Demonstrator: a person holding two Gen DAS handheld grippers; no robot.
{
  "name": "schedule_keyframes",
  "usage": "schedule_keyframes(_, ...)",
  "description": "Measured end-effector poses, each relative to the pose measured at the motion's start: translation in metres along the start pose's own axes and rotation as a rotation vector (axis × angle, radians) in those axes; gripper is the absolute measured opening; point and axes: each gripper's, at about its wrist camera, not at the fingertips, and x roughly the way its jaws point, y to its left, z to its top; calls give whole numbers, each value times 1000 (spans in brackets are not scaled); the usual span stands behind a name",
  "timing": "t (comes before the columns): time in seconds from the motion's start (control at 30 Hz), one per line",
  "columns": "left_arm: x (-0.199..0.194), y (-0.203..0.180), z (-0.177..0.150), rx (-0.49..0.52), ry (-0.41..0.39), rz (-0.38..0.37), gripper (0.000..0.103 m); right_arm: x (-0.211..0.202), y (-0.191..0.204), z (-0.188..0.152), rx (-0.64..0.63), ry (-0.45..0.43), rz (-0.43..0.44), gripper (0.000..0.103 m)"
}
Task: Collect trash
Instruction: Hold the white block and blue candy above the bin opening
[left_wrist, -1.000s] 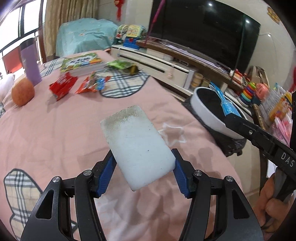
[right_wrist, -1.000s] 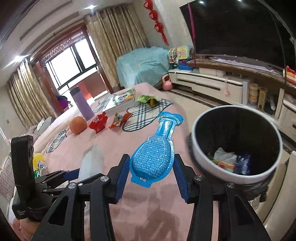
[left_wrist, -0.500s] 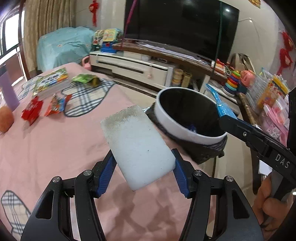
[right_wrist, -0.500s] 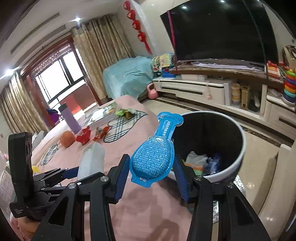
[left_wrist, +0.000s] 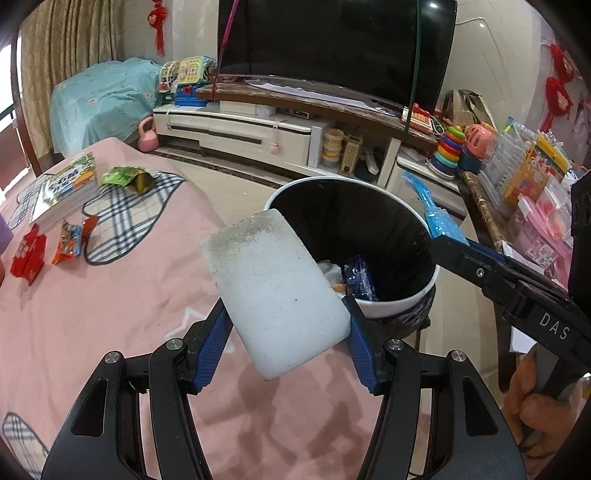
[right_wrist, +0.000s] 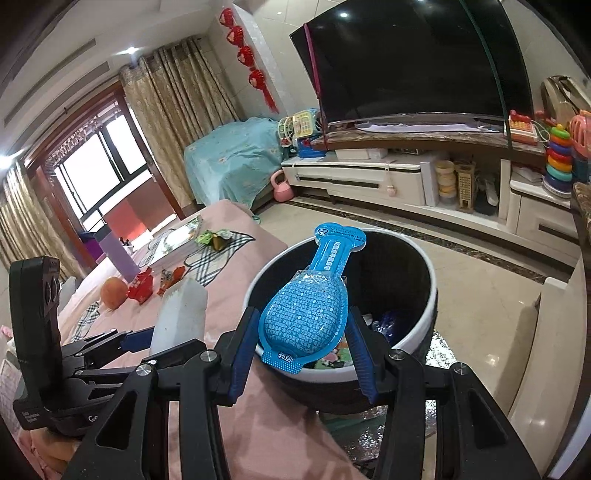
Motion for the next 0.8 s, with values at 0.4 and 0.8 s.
schedule_keyframes(0.4,18,-17,23,44,12,-14,59,11,-22,8,17,19,-19,49)
schedule_keyframes(0.8,39,-30,33,64,38,-33,59,22,-36,14,35,44,-27,49)
